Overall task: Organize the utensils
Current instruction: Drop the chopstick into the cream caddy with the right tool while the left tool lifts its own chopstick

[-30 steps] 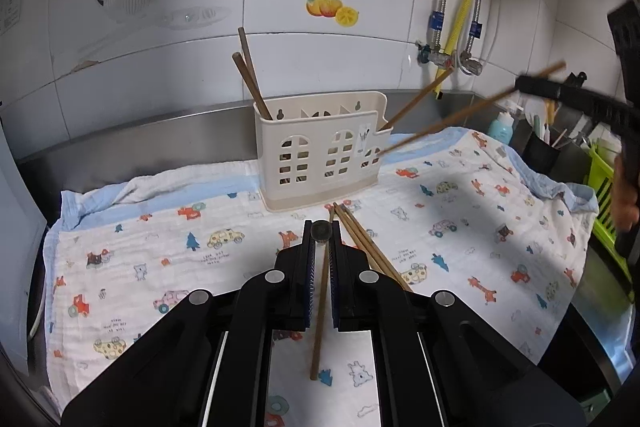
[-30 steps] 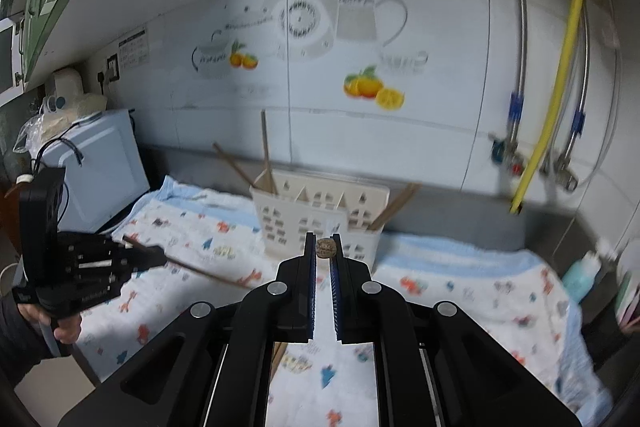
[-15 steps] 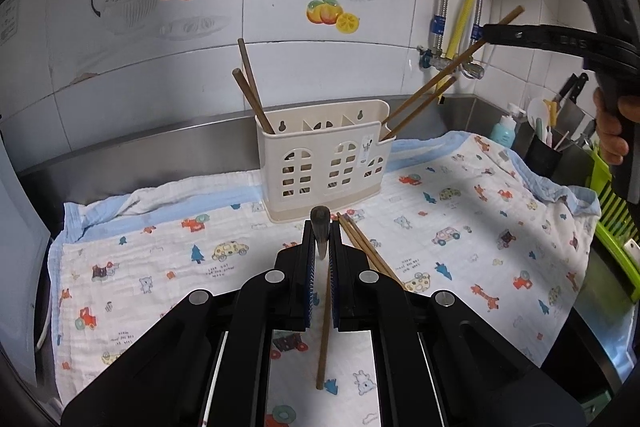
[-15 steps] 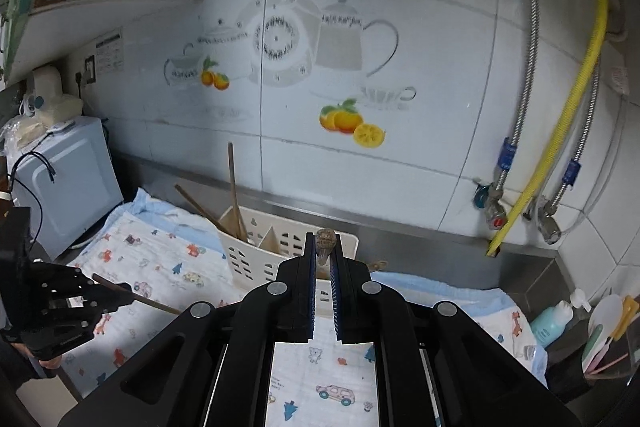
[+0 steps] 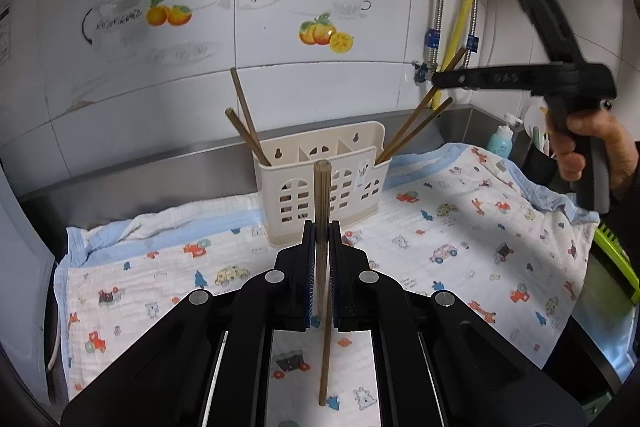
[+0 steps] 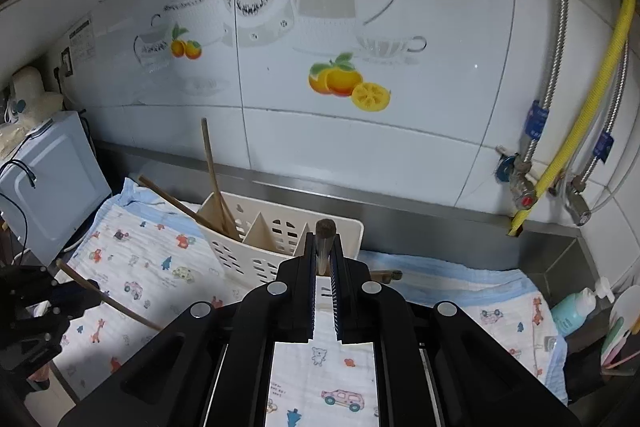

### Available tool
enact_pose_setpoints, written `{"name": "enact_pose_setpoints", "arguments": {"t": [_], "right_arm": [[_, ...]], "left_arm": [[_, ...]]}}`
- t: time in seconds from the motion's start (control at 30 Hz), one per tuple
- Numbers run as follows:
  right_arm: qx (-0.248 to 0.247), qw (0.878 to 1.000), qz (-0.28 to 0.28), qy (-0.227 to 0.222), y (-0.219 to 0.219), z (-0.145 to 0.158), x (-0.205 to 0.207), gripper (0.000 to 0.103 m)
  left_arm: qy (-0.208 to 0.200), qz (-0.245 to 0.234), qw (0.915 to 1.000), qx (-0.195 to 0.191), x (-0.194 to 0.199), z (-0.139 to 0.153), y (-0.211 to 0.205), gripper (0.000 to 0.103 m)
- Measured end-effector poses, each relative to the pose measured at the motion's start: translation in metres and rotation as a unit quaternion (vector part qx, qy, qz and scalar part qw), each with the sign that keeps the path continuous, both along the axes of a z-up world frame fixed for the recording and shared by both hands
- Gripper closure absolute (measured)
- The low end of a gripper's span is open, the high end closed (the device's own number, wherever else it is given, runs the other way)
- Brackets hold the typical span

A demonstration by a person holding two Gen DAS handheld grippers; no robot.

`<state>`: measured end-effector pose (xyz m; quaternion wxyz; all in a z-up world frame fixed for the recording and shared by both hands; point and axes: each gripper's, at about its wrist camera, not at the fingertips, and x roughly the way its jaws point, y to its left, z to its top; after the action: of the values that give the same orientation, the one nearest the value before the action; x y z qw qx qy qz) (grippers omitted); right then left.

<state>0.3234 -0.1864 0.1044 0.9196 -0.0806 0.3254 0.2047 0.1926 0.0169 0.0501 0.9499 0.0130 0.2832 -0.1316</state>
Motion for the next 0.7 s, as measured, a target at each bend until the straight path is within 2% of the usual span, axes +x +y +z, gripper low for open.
{"name": "enact_pose_setpoints", "arguments": {"t": [0.23, 0.33, 0.37, 0.43, 0.57, 0.63, 0.7], "right_arm": [[0.001, 1.000, -0.002, 0.005, 0.002, -0.012, 0.009, 0.095], [0.004, 1.000, -0.002, 0.003, 0.001, -0.013, 0.009, 0.083], [0.003, 1.000, -0.004, -0.001, 0.000, -0.013, 0.008, 0.076], [0.007, 1.000, -0.005, -0.006, -0.003, -0.012, 0.006, 0.074], [0.010, 1.000, -0.008, -0.021, -0.007, -0.009, -0.002, 0.056], [0.005, 0.999, -0.008, -0.034, -0.010, -0.007, -0.009, 0.054], [0.008, 0.999, -0.005, -0.041, -0.013, -0.006, -0.016, 0.047]], "left_arm": [[-0.017, -0.007, 0.9998, 0.001, 0.007, 0.020, -0.007, 0.098], [-0.031, -0.011, 0.9995, 0.000, 0.011, 0.033, -0.012, 0.098], [-0.035, -0.011, 0.9993, 0.001, 0.013, 0.037, -0.013, 0.098], [-0.045, -0.013, 0.9989, -0.001, 0.018, 0.048, -0.016, 0.098], [-0.068, -0.012, 0.9976, -0.001, 0.028, 0.069, -0.022, 0.098], [-0.082, -0.010, 0.9966, 0.000, 0.036, 0.081, -0.026, 0.098], [-0.097, -0.004, 0.9953, 0.005, 0.045, 0.092, -0.029, 0.098]]}}
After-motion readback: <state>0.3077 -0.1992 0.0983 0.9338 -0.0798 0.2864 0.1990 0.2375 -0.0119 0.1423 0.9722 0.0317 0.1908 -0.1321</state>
